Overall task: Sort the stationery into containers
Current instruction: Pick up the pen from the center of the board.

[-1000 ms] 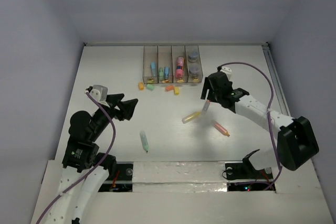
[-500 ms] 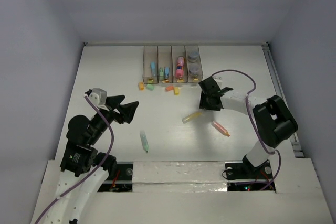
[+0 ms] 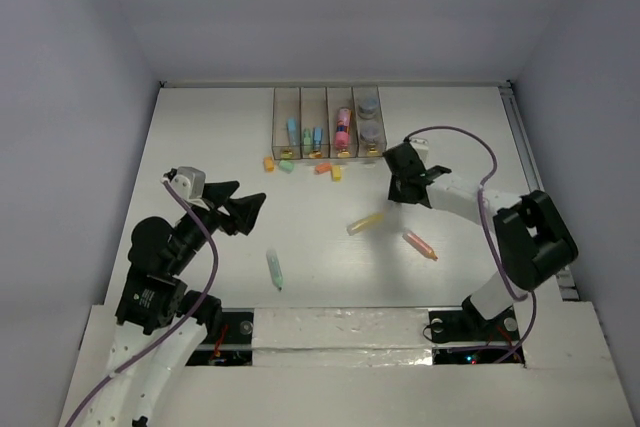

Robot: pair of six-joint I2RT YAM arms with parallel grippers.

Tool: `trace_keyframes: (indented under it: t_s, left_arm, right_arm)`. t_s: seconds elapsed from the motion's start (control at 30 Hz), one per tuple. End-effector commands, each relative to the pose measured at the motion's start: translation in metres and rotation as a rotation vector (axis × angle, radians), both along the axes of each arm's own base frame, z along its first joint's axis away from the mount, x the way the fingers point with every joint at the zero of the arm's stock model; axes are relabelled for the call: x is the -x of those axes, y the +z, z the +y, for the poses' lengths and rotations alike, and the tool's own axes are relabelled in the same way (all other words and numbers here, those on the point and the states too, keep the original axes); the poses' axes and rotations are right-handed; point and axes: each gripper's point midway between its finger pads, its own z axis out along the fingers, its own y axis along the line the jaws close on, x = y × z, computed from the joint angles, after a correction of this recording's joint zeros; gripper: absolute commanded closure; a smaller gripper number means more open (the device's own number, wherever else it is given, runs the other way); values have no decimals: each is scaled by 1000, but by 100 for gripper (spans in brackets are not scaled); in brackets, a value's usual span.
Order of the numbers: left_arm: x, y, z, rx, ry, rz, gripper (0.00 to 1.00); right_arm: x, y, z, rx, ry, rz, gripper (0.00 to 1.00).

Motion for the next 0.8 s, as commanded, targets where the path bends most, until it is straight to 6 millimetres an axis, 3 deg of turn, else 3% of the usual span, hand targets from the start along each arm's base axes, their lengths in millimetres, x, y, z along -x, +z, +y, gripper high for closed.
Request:
trace_keyframes:
  t_s: [0.0,0.03,0.1,0.13,0.17,0.2,0.23,0.3,0.37,0.4,0.43,0.5,0.53,0.77]
  left_arm:
    - [1,10,-10,20,-54,-16,35]
    - [-1,7,-13,18,-68,3,35]
    - [-1,1,-21,11,-111,26,35]
    - [-4,-3,-24,5,-123,46,35]
    - [-4,-4,-26,0,-138,54,35]
    - [-5,-6,-27,-2,-143,60,35]
    - [-7,-9,-28,-5,-144,71,35]
    - [-9,-10,-28,-7,-141,79,36]
    - [-12,-15,-29,-10,-141,99,37]
    - [-13,-17,-29,-12,-139,107,42]
    - [-15,-20,-30,-16,-136,118,46]
    - [-19,-23,-28,-18,-121,132,50]
    - [-20,-25,-29,-21,-119,141,50]
    - [-27,-35,-30,-35,-112,181,48]
  right_arm:
    - [-22,69,17,-68,73,-246,84]
    - [-25,97,30,-115,118,-338,84]
    - [-18,116,50,-148,197,-410,84]
    - [-13,141,82,-225,276,-504,84]
    - [-7,164,96,-279,320,-580,84]
    - [2,166,107,-297,375,-614,83]
    - [11,192,134,-399,448,-706,83]
    - [17,222,152,-539,483,-797,83]
    - [33,239,180,-674,567,-808,83]
    - [35,238,191,-698,594,-806,84]
    - [38,256,203,-743,619,-840,84]
    - [49,261,226,-786,667,-838,85]
    - [52,276,232,-827,674,-873,85]
    - [75,292,268,-970,727,-851,86]
